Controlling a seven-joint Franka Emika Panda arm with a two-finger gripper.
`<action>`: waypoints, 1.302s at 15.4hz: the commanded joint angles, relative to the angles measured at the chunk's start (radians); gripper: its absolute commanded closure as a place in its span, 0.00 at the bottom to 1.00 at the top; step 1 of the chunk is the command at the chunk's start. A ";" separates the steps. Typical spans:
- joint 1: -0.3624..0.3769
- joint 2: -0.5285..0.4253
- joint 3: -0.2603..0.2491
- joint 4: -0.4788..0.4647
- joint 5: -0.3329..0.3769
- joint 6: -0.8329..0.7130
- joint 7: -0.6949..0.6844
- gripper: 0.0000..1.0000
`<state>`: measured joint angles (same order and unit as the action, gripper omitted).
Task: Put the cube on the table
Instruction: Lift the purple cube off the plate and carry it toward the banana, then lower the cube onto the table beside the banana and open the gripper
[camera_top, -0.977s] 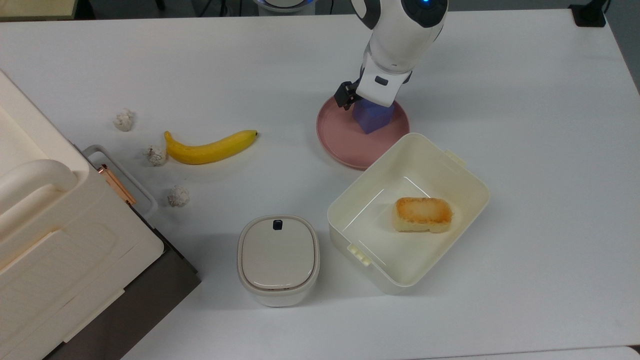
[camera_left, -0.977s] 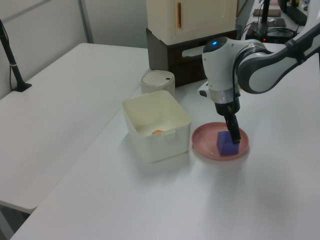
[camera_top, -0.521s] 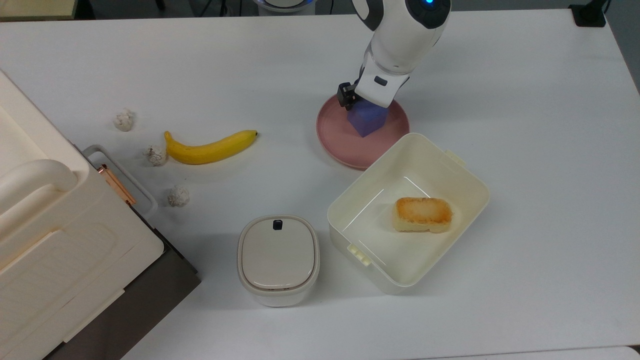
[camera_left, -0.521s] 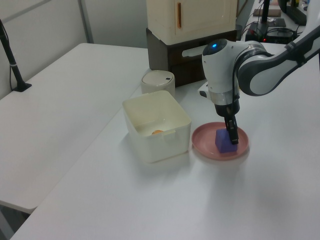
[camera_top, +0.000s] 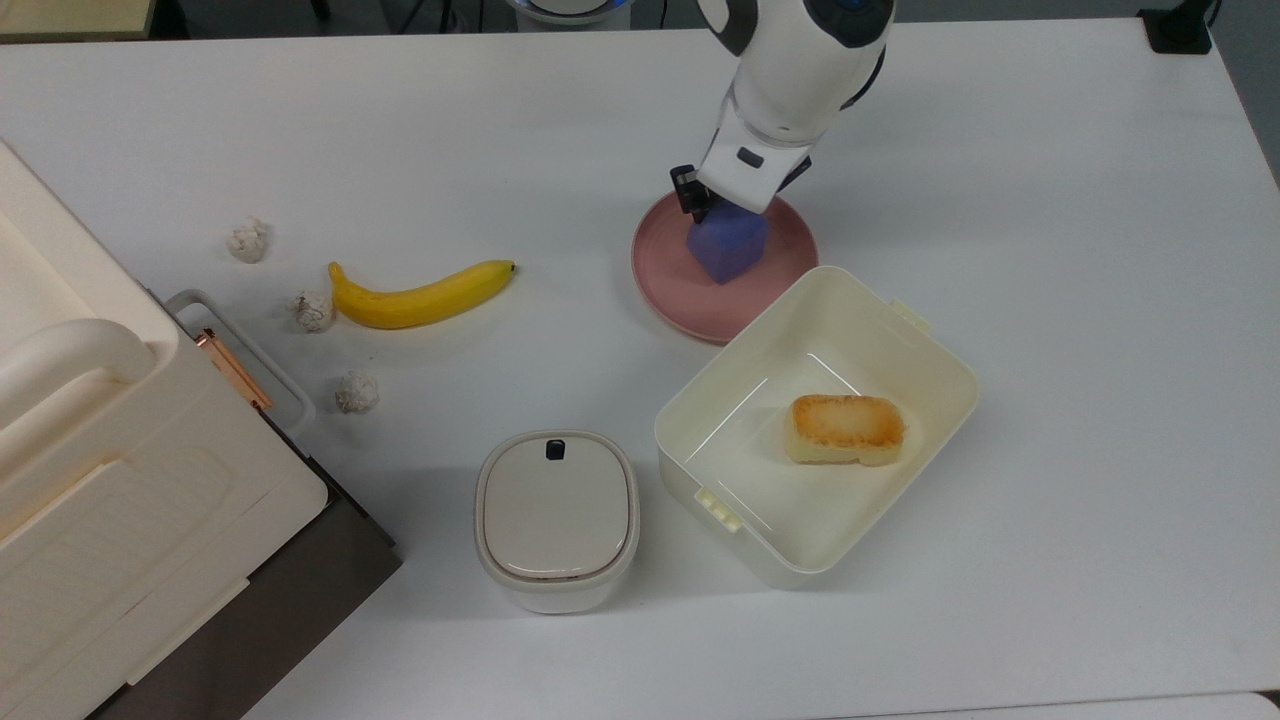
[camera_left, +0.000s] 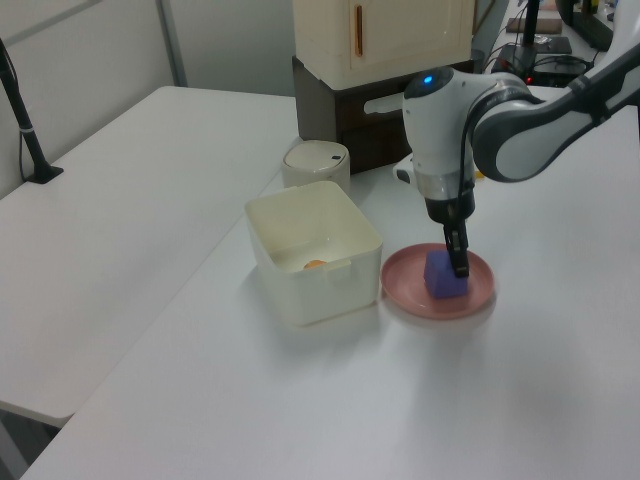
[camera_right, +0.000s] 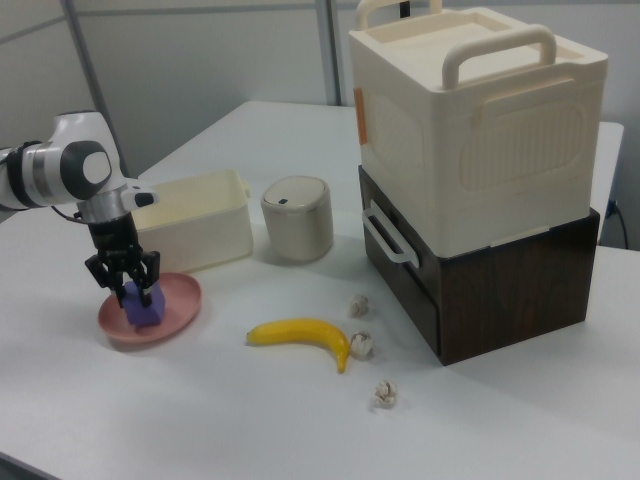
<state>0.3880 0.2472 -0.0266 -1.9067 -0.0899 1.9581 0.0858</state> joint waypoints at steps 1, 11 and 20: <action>-0.057 -0.048 0.001 -0.005 -0.019 0.018 0.011 0.71; -0.227 -0.055 -0.071 0.051 -0.025 0.030 -0.032 0.70; -0.262 0.021 -0.116 0.054 -0.037 0.209 -0.024 0.44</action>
<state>0.1182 0.2646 -0.1368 -1.8465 -0.1065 2.1349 0.0554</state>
